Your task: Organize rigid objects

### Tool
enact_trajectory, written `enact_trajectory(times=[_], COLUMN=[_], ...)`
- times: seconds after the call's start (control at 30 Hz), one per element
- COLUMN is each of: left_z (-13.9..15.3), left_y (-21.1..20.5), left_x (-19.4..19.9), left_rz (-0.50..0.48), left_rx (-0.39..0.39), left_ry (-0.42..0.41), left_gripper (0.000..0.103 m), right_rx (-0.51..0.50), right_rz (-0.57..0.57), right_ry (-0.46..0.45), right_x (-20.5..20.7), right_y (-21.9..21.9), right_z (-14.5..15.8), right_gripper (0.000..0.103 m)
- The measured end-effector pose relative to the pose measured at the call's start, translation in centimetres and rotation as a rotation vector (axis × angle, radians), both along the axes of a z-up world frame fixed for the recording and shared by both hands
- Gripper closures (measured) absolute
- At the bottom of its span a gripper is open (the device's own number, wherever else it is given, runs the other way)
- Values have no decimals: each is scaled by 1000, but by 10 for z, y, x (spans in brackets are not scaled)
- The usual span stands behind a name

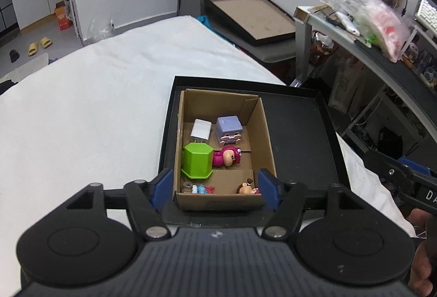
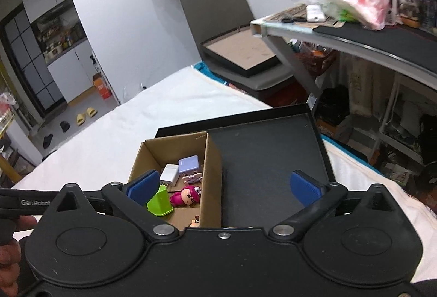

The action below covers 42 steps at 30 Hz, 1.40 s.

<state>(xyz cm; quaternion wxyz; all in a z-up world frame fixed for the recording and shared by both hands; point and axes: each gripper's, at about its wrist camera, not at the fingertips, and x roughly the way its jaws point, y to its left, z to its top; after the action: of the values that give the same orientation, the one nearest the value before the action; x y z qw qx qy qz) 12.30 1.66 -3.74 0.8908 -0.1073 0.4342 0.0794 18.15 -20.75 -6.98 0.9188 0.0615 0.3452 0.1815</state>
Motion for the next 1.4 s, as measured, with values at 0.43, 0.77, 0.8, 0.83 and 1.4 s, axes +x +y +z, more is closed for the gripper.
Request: enact_trajectory(times=[0.43, 0.77, 0.8, 0.83, 1.4], left_z=[38, 53, 54, 56, 49], left_y=[-13, -32, -32, -32, -46], left_x=[-50, -90, -94, -97, -131], left_rz=[-45, -90, -89, -88, -116], left_rx=[54, 72, 55, 49, 81], left_ry=[-71, -111, -111, -114, -115], left_gripper=[7, 4, 4, 4, 4], right_rx=[40, 10, 8, 5, -58], right_rz=[-29, -44, -42, -38, -34], right_ry=[-47, -98, -98, -97, -101], right_x=[-58, -96, -98, -101, -144], right_y=[-13, -15, -15, -15, -20], right_z=[39, 59, 60, 61, 60], right_gripper=[0, 0, 0, 0, 0])
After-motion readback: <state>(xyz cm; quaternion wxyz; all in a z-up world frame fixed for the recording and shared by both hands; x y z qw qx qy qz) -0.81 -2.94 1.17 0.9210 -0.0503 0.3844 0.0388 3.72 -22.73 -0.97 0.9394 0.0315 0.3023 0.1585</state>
